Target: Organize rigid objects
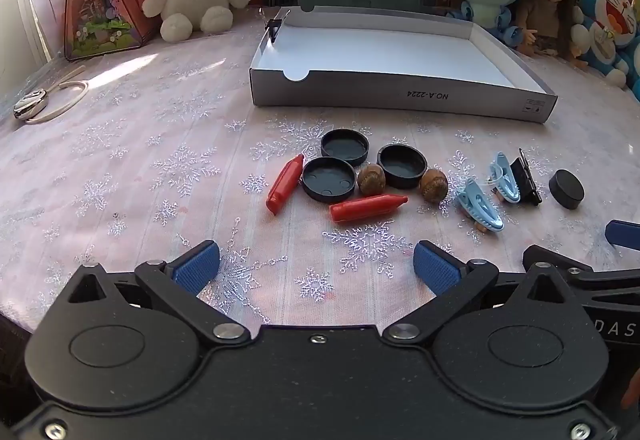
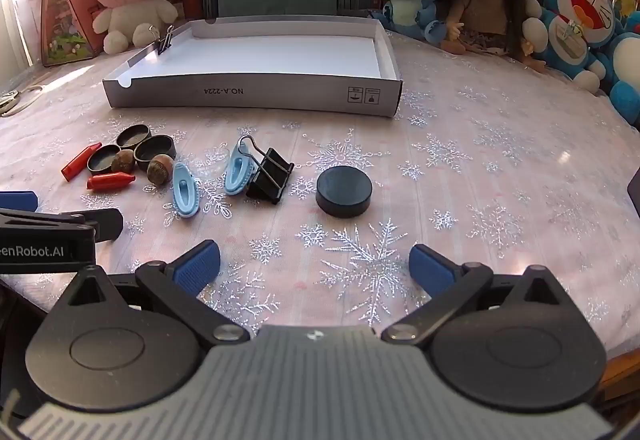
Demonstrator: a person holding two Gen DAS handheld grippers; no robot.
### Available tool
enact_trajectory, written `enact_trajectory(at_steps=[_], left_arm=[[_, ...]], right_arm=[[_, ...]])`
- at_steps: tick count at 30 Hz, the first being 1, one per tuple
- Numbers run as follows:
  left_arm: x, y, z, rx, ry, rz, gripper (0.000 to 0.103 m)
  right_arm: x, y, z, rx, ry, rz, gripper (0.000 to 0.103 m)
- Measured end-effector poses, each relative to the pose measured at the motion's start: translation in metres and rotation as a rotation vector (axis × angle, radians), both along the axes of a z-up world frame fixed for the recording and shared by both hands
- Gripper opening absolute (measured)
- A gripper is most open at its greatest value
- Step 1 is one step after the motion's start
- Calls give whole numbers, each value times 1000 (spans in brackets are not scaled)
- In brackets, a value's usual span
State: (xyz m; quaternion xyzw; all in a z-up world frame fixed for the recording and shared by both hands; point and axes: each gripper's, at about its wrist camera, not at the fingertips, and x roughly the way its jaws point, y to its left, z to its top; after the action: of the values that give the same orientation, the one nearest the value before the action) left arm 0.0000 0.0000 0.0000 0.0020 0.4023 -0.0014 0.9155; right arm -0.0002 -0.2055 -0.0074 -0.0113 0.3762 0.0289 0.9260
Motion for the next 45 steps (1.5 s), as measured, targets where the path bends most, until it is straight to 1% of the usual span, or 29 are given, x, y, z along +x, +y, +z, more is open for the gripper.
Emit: enact_trajectory(at_steps=[8,10,23,25,45], left_arm=[[-5,-1,0,2,-8,-13,103],[0,0,0,0,6,0,103],[0,0,0,0,5,0,103],[1,8,-4,0,5,0,103],[1,8,-5,0,5,-1,103]], right_arm=[[0,0,1,-1,-2,4,103],[-1,1,0,-2,-4,-1,103],[0,1,0,-2,-7,-3,103],[0,1,0,-2,-7,-2,103],[-2,1,1,-3,-11,-4,103]])
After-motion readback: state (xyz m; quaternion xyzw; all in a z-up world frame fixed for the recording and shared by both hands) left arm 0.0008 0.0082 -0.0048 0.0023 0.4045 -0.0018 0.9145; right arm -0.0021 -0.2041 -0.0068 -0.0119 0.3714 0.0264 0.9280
